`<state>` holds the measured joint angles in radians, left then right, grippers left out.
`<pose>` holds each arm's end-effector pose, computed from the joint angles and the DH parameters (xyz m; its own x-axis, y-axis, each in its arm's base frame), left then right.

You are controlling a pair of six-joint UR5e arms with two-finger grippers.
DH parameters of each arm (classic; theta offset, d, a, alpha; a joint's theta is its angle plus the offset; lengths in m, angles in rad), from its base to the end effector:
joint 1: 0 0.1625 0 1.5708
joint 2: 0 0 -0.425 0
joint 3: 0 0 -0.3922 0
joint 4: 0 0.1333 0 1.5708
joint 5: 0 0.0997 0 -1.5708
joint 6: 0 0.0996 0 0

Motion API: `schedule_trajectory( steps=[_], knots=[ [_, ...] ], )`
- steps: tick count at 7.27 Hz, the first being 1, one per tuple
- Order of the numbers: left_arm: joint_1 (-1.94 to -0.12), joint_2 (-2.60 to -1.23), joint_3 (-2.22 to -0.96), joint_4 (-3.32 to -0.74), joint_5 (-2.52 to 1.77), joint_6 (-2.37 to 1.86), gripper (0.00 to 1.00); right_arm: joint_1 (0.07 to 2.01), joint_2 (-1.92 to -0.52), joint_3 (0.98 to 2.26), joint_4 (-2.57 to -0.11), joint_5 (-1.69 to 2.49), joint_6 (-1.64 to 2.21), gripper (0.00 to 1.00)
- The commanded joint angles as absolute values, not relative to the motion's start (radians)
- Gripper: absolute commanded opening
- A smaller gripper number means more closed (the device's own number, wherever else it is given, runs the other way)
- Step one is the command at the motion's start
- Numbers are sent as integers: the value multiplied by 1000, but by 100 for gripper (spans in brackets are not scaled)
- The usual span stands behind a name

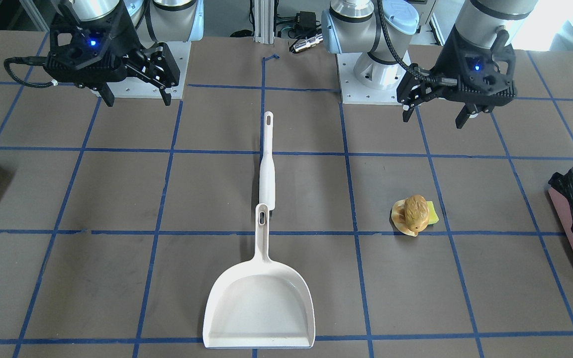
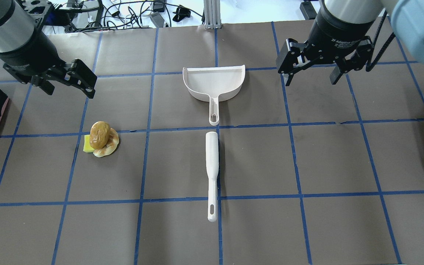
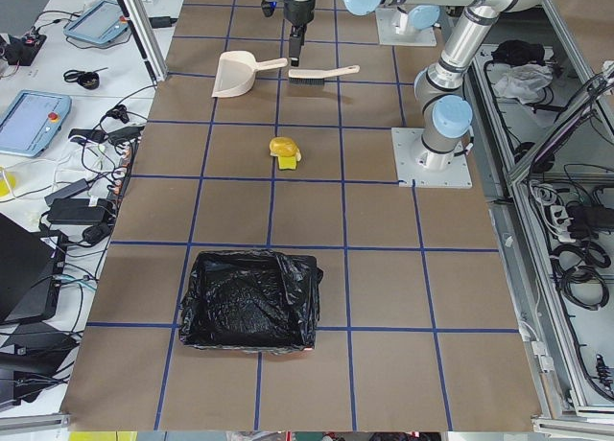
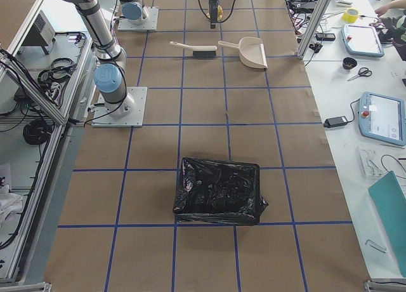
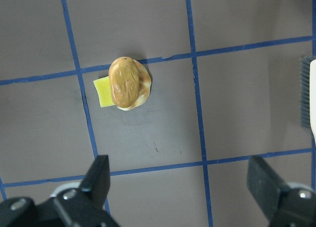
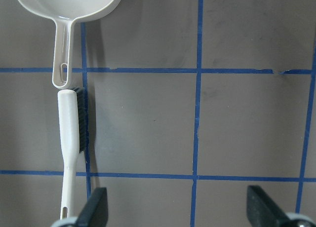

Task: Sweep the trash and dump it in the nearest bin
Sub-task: 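Grasp the white brush handle with the right gripper while left reaches toward dustpan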

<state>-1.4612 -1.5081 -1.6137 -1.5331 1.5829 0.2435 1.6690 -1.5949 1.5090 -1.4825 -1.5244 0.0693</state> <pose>-0.0798 -0.4824 0.5007 -0.9909 0.1324 -0.0256 0.1336 0.9896 -0.0528 0.1843 -0.4641 0.5213 -0.9985 -0.0287 -0.0461 -0.0290 0.9996 0.0056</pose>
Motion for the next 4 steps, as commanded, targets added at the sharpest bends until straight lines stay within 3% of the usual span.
schedule_trajectory(
  steps=[1,4],
  knots=[
    [-1463,-1584,-1592,-1473,1583,217,100,1799,-1589,1570,-1488,-1514,134,100],
    [-1509,-1733,-1449,-1473,1585,108,100,2007,-1568,1760,-1671,-1517,315,100]
  ],
)
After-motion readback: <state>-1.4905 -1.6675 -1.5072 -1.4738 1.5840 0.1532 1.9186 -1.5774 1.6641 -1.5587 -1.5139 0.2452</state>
